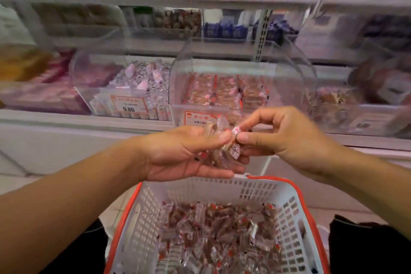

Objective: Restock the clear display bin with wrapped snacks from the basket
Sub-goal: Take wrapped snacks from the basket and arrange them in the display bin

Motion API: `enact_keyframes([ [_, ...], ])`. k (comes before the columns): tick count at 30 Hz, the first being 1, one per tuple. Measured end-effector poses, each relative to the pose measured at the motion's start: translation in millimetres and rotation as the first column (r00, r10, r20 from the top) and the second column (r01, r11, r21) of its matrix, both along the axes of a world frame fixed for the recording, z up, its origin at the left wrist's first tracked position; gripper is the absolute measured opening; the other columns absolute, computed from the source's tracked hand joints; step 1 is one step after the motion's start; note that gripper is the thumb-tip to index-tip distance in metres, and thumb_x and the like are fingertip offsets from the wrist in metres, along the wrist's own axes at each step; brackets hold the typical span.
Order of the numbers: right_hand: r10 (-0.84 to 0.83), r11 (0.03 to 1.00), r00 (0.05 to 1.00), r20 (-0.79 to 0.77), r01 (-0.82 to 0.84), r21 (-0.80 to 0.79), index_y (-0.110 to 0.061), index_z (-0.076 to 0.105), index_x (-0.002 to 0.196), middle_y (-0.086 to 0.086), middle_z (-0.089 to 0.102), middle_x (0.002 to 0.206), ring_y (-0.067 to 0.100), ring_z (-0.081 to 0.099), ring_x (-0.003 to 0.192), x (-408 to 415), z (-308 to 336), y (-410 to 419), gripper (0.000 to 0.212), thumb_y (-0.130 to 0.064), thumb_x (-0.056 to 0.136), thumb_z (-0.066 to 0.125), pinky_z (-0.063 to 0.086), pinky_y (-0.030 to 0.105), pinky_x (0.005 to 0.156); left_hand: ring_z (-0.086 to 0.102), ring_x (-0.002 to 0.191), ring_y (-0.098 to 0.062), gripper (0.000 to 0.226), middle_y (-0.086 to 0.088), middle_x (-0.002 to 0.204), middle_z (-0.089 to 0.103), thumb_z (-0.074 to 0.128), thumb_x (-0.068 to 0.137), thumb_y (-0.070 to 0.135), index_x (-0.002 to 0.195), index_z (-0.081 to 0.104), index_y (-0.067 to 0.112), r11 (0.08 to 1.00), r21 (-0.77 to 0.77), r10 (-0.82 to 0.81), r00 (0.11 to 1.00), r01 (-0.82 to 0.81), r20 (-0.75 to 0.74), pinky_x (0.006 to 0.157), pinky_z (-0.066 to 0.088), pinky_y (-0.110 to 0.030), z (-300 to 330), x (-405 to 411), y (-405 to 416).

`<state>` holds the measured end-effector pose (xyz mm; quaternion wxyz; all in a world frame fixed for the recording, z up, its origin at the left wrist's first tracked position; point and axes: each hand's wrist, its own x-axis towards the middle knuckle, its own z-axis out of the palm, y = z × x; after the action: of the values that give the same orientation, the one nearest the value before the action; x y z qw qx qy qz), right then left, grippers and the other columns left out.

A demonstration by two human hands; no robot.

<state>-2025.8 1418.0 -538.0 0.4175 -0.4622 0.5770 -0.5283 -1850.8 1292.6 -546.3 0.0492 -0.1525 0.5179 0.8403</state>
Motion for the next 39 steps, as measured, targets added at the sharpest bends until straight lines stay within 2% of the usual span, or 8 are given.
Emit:
enact_keyframes([
  [8, 0.079, 0.989, 0.829, -0.554, -0.133, -0.058, -0.037, 0.054, 0.128, -0.017, 0.061, 0.12, 0.005, 0.061, 0.111, 2.2, 7.7, -12.1, 0.07, -0.026, 0.069, 0.09, 0.056, 0.032, 0.088, 0.064, 0.062, -0.018, 0.038, -0.008, 0.074, 0.065, 0.083, 0.07, -0.002, 0.093, 0.056, 0.013, 0.764, -0.643, -0.039, 0.999, 0.05, 0.03, 0.051, 0.054, -0.026, 11.4, -11.6, -3.6],
  [15, 0.115, 0.944, 0.511, -0.852, -0.323, -0.067, -0.02, 0.069, 0.115, -0.015, 0.069, 0.102, -0.004, 0.062, 0.092, -3.6, 43.4, -15.1, 0.048, -0.026, 0.071, 0.088, 0.048, 0.015, 0.081, 0.062, 0.057, -0.012, 0.063, 0.002, 0.07, 0.067, 0.092, 0.055, 0.011, 0.105, 0.054, 0.014, 0.698, -0.716, 0.032, 0.999, -0.005, 0.024, 0.044, 0.048, -0.024, 27.5, -18.3, -3.8],
  [19, 0.029, 0.98, 0.599, -0.8, -0.175, -0.096, -0.024, 0.071, 0.099, -0.01, 0.073, 0.088, 0.004, 0.068, 0.079, -35.9, 80.7, -33.2, 0.034, -0.034, 0.071, 0.087, 0.054, 0.02, 0.07, 0.073, 0.07, -0.018, 0.07, -0.007, 0.091, 0.075, 0.088, 0.058, 0.049, 0.11, 0.054, 0.019, 0.798, -0.496, 0.324, 0.938, -0.343, -0.126, 0.044, 0.048, -0.022, 53.2, -23.3, -31.3],
  [22, -0.04, 0.994, 0.444, -0.895, 0.104, 0.008, -0.026, 0.068, 0.088, -0.009, 0.071, 0.08, 0.004, 0.064, 0.071, -73.1, 94.9, -65.9, 0.032, -0.042, 0.068, 0.087, 0.048, 0.022, 0.062, 0.071, 0.078, -0.013, 0.029, 0.001, 0.089, 0.072, 0.072, 0.08, 0.041, 0.101, 0.059, 0.027, 0.375, -0.717, 0.547, 0.765, -0.588, -0.341, 0.061, 0.056, -0.029, 53.5, -30.7, -56.0],
  [24, 0.086, 0.964, 0.163, -0.983, 0.235, 0.123, -0.025, 0.064, 0.084, -0.007, 0.065, 0.083, 0.01, 0.06, 0.072, -84.6, 83.8, -87.4, 0.034, -0.044, 0.068, 0.087, 0.047, 0.029, 0.06, 0.065, 0.077, -0.004, 0.015, 0.008, 0.086, 0.067, 0.064, 0.089, 0.032, 0.102, 0.057, 0.03, 0.005, -0.886, 0.39, 0.817, -0.464, -0.425, 0.067, 0.053, -0.024, 42.7, -34.0, -62.4],
  [28, 0.289, 0.895, -0.033, -0.957, 0.363, 0.258, -0.019, 0.057, 0.068, -0.001, 0.058, 0.07, 0.018, 0.058, 0.06, -85.4, 50.9, -115.3, 0.036, -0.036, 0.064, 0.088, 0.041, 0.028, 0.047, 0.061, 0.082, -0.016, 0.016, 0.007, 0.094, 0.064, 0.046, 0.095, 0.039, 0.107, 0.049, 0.029, -0.344, -0.919, 0.152, 0.955, -0.192, -0.256, 0.071, 0.05, -0.037, 25.5, -37.5, -58.4],
  [34, 0.399, 0.84, 0.067, -0.914, 0.373, 0.394, -0.018, 0.048, 0.059, 0.002, 0.053, 0.066, 0.017, 0.054, 0.054, -85.1, 29.7, -133.2, 0.041, -0.022, 0.066, 0.088, 0.035, 0.025, 0.045, 0.062, 0.08, -0.022, 0.03, 0.006, 0.095, 0.063, 0.02, 0.098, 0.043, 0.107, 0.045, 0.029, -0.43, -0.889, 0.136, 0.963, -0.156, -0.234, 0.066, 0.048, -0.041, 17.4, -33.0, -57.6],
  [39, 0.361, 0.867, -0.058, -0.931, 0.387, 0.313, -0.021, 0.038, 0.062, 0.0, 0.045, 0.069, 0.017, 0.046, 0.057, -80.8, 25.3, -131.5, 0.043, -0.01, 0.077, 0.077, 0.034, 0.028, 0.049, 0.062, 0.065, -0.024, 0.03, 0.003, 0.08, 0.067, 0.027, 0.095, 0.039, 0.103, 0.053, 0.027, -0.496, -0.854, 0.131, 0.96, -0.154, -0.249, 0.055, 0.041, -0.036, 13.5, -35.0, -56.9],
])
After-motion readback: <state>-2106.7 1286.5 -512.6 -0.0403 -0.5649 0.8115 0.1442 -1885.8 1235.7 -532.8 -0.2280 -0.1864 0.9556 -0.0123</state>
